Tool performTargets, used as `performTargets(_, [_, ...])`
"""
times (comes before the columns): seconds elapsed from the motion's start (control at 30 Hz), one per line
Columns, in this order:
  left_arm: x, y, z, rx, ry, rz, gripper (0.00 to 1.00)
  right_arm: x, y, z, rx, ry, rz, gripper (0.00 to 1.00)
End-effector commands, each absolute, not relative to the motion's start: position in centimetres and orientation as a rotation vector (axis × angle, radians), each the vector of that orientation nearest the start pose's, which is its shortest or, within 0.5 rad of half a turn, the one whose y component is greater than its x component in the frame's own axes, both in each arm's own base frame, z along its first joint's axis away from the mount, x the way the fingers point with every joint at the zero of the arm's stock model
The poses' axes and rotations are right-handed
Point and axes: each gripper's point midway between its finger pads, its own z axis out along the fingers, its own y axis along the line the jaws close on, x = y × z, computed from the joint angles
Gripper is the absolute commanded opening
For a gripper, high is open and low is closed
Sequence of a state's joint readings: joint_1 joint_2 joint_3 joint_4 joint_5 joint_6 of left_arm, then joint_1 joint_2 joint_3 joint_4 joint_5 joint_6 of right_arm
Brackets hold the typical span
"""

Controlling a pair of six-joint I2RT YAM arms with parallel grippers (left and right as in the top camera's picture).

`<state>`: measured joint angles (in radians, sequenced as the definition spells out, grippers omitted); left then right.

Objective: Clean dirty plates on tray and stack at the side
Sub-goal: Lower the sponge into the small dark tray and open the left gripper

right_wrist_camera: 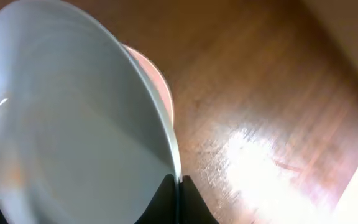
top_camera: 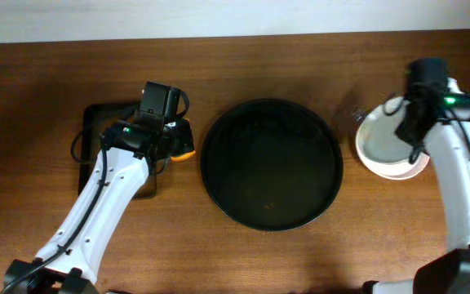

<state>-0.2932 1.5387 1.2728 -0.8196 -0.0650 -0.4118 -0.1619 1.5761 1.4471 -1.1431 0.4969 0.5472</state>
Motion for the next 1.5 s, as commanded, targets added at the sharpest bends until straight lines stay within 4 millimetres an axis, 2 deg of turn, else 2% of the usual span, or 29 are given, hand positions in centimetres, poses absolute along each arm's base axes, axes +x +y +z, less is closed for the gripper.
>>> performTargets(0.0, [36.6,-9.5,16.3,-0.178,2.630,-0.138,0.00,32.4,-14.8,16.9,1.191,2.526,-0.376,0.04])
performTargets(0.03, [36.6,-9.4,16.3,-0.179,2.629,-0.137,0.00,32.2,-15.8,15.5,1.252,2.543,-0.356,0.04])
performTargets(0.07, [36.6,-9.4,16.3,-0.179,2.629,-0.137,0.00,32.4,-16.0,14.9,1.269,2.550,-0.335,0.06])
performTargets(0.1, [36.6,-9.5,16.3,-0.179,2.629,-0.137,0.00,32.7,-16.1,14.4,1.279,2.557,-0.314,0.13])
performTargets(0.13, [36.6,-9.5,16.3,-0.179,2.629,-0.137,0.00,32.9,-16.1,13.8,1.286,2.567,-0.306,0.25])
performTargets(0.2, [36.6,-9.4,16.3,-0.179,2.630,-0.136,0.00,33.1,-15.9,13.6,1.255,2.590,-0.284,0.68])
performTargets(0.27, [36.6,-9.3,16.3,-0.181,2.631,-0.123,0.00,33.8,-14.1,13.3,1.095,2.688,-0.143,0.68])
performTargets(0.3, [36.5,-8.8,16.2,-0.185,2.632,-0.089,0.00,33.9,-12.5,13.1,1.016,2.747,-0.022,0.68])
performTargets(0.37, [36.2,-6.8,16.1,-0.201,2.629,0.067,0.00,33.5,-9.6,13.0,0.873,2.842,0.181,0.67])
performTargets(0.43, [35.8,-3.0,16.3,-0.280,2.611,0.268,0.00,32.7,-6.5,13.0,0.684,2.944,0.302,0.68])
performTargets(0.53, [36.0,0.5,16.4,-0.403,2.592,0.325,0.00,32.2,-3.8,13.0,0.570,3.009,0.315,0.68])
performTargets(0.57, [36.1,2.4,16.2,-0.473,2.586,0.336,0.00,32.4,-2.3,13.0,0.498,3.027,0.317,0.68])
performTargets(0.6, [36.4,2.9,15.8,-0.439,2.609,0.301,0.00,32.5,-1.1,13.0,0.429,3.038,0.317,0.69])
performTargets(0.67, [37.7,2.0,14.7,-0.222,2.666,0.161,0.00,32.7,1.1,13.0,0.325,3.048,0.321,0.69])
performTargets(0.73, [38.5,1.8,12.6,-0.043,2.720,0.063,0.00,32.8,2.5,13.0,0.272,3.051,0.323,0.70])
performTargets(0.77, [38.6,2.3,11.0,0.016,2.761,0.044,0.00,32.8,3.3,13.0,0.236,3.057,0.325,0.70])
performTargets(0.87, [38.7,1.8,6.8,0.209,2.842,-0.082,0.00,32.7,3.8,13.0,0.210,3.060,0.326,0.70])
performTargets(0.93, [39.0,2.0,4.4,0.198,2.884,-0.103,0.00,32.6,3.8,13.0,0.210,3.063,0.326,0.70])
performTargets(1.03, [39.1,1.2,2.0,0.159,2.900,-0.295,0.00,32.4,3.8,13.0,0.212,3.071,0.325,0.70])
performTargets(1.1, [38.5,2.7,0.0,0.056,2.947,-0.340,0.00,32.4,3.8,13.0,0.212,3.071,0.325,0.70])
performTargets(1.2, [37.9,4.9,-1.0,-0.088,2.971,-0.349,0.00,32.3,3.8,13.0,0.214,3.078,0.325,0.69])
performTargets(1.3, [37.5,6.4,-1.0,-0.153,2.970,-0.348,0.01,32.3,3.8,13.0,0.214,3.078,0.325,0.69])
performTargets(1.37, [37.6,6.2,-0.8,-0.151,2.968,-0.359,0.05,32.2,3.8,13.0,0.213,3.079,0.325,0.69])
performTargets(1.47, [38.8,5.4,1.6,-0.128,2.889,-0.428,0.11,32.3,3.8,13.0,0.213,3.078,0.325,0.69])
